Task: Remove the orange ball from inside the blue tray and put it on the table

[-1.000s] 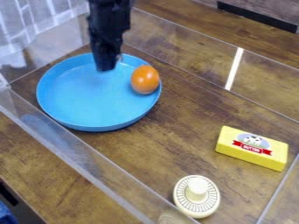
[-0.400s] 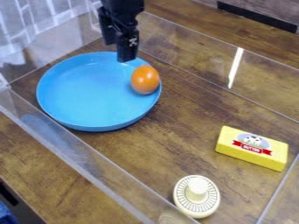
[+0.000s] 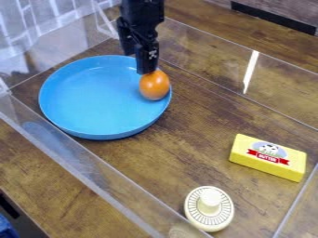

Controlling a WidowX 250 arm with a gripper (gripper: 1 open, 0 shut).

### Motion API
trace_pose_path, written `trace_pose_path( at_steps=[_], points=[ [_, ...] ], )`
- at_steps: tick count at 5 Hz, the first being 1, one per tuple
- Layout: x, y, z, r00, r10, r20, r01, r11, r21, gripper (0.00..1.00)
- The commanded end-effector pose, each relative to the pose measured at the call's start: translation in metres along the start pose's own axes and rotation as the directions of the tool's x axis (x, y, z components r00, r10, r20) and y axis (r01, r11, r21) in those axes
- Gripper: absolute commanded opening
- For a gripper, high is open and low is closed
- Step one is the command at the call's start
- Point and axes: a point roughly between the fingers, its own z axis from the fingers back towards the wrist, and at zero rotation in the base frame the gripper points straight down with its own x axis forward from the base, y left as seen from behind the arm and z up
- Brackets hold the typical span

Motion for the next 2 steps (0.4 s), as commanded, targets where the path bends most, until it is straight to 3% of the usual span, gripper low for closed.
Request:
trace_pose_path(
  at_steps=[1, 2],
  points=[
    [0.0153, -0.0033, 0.0082, 0.998, -0.030, 0.060, 0.028, 0.999, 0.024, 1.00],
    [0.0192, -0.0055, 0.0012, 0.997, -0.038, 0.072, 0.036, 0.999, 0.019, 1.00]
  ],
)
